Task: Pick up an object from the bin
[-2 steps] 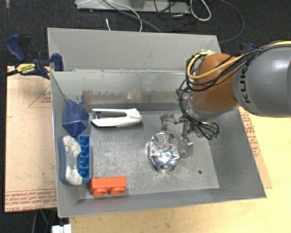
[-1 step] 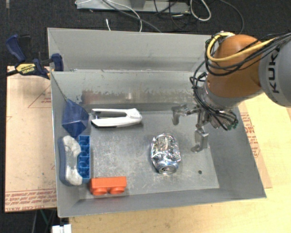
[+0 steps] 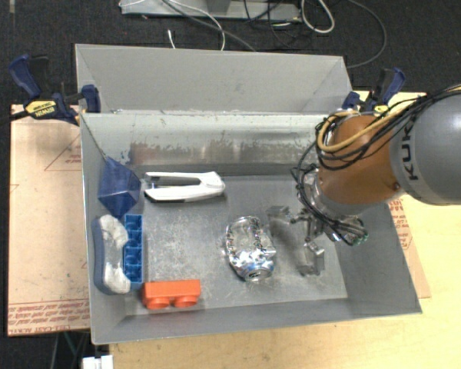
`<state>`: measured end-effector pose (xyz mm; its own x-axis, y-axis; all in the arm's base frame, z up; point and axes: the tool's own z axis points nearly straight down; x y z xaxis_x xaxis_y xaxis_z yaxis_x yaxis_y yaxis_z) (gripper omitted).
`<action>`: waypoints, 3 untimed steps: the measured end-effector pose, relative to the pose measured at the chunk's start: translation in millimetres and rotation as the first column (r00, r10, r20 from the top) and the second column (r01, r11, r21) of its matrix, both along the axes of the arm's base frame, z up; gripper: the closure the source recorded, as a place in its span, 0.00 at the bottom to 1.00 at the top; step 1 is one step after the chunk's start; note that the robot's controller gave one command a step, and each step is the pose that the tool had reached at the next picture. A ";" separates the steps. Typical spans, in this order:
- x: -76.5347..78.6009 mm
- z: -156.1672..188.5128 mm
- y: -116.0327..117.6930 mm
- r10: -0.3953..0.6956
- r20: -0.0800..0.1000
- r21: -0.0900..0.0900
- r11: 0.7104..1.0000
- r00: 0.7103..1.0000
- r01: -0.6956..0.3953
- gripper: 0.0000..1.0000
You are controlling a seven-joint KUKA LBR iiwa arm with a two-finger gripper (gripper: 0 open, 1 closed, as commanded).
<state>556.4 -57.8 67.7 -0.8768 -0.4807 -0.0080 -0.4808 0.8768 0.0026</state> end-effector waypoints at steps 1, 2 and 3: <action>-32.0 42.0 41.9 0.042 0.022 -0.001 0.999 0.999 -0.042 0.00; -25.9 36.2 41.8 -0.007 0.018 -0.001 1.000 1.000 0.007 0.00; -19.1 32.0 43.8 -0.115 0.014 0.002 0.993 0.993 0.115 0.00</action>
Offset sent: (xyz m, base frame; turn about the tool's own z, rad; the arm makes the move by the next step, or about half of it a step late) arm 0.0069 0.0526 0.0023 0.2299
